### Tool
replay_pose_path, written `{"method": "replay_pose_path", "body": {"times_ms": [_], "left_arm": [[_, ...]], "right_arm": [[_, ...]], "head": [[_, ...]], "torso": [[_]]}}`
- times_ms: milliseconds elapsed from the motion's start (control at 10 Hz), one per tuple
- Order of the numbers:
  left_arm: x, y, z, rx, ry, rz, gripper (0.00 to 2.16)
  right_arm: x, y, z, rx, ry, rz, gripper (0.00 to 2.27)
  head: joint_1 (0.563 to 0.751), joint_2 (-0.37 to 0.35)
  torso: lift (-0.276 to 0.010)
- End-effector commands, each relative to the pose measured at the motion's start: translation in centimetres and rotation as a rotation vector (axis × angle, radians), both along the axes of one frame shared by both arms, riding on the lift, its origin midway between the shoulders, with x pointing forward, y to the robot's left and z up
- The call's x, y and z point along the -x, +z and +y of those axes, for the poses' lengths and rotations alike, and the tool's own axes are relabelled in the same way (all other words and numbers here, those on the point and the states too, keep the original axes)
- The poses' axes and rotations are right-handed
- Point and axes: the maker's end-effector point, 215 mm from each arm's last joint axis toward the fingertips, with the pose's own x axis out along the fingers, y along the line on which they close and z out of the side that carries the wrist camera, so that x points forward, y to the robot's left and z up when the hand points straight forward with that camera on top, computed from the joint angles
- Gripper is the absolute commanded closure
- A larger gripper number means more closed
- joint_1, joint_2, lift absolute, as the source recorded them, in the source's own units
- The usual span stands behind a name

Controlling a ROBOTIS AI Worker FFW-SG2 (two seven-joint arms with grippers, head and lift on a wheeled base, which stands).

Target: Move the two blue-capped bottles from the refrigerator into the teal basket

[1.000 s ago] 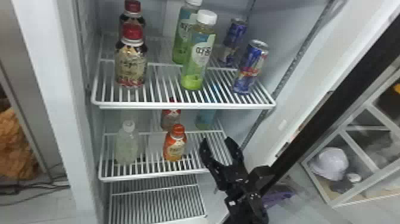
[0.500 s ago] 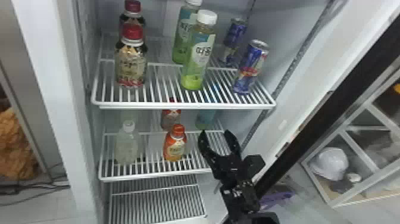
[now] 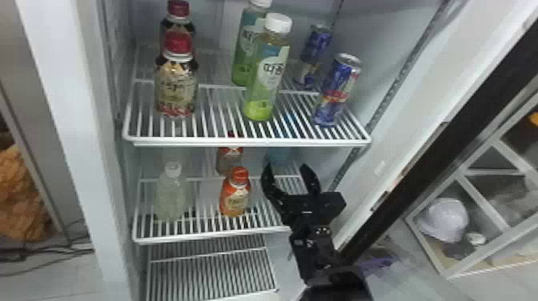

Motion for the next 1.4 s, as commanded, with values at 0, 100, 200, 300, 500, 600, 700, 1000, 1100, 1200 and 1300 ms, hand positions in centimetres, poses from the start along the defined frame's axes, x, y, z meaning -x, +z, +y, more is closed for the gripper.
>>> {"method": "replay_pose_path", "body": {"times_ms": [0, 100, 200, 300, 500, 600, 700, 1000, 1100, 1200, 1300], "left_arm": [[-0.1, 0.1, -0.1, 0.005, -0.002, -0.001, 1.18], [0.1, 0.0, -0.2, 0.004, -0.005, 0.002, 1.18], [0.0, 0.1, -0.3, 0.009, -0.004, 0.001, 1.18], [-0.1, 0.1, -0.3, 0.01, -0.003, 0.001, 1.18], [-0.5, 0.3, -0.6, 0.022, 0.006, -0.002, 1.18], [-0.5, 0.3, -0.7, 0.024, 0.003, -0.001, 1.18], [-0.6, 0.3, -0.7, 0.026, 0.006, -0.003, 1.18], [-0.7, 0.4, -0.8, 0.033, 0.009, 0.0, 1.18], [-0.6, 0.4, -0.8, 0.034, 0.012, 0.002, 1.18], [-0.6, 0.4, -0.8, 0.036, 0.011, 0.002, 1.18], [-0.6, 0.5, -0.9, 0.039, 0.014, 0.003, 1.18]], "right_arm": [[-1.0, -0.1, 0.1, 0.015, -0.005, 0.007, 0.14], [-1.8, -0.2, -0.1, 0.028, -0.017, 0.016, 0.11], [-2.5, 0.0, -0.5, 0.035, -0.028, 0.016, 0.1], [-3.0, 0.2, -0.7, 0.038, -0.034, 0.022, 0.1], [-4.5, 0.6, -0.4, 0.058, -0.03, 0.032, 0.1], [-5.2, 0.7, 0.1, 0.063, -0.026, 0.039, 0.09], [-5.8, 0.8, 0.2, 0.068, -0.025, 0.048, 0.08], [-7.6, 1.5, 0.3, 0.101, -0.032, 0.064, 0.08], [-7.7, 1.2, 0.0, 0.107, -0.041, 0.076, 0.08], [-7.8, 1.2, -0.2, 0.108, -0.047, 0.08, 0.08], [-8.0, 0.7, -0.4, 0.111, -0.05, 0.097, 0.08]], "head": [[0.695, -0.35], [0.695, -0.35], [0.695, -0.35], [0.695, -0.35], [0.695, -0.35], [0.695, -0.35], [0.695, -0.35], [0.695, -0.35], [0.695, -0.35], [0.695, -0.35], [0.695, -0.35]], "torso": [[-0.136], [-0.136], [-0.136], [-0.136], [-0.136], [-0.136], [-0.136], [-0.136], [-0.136], [-0.136], [-0.136]]}}
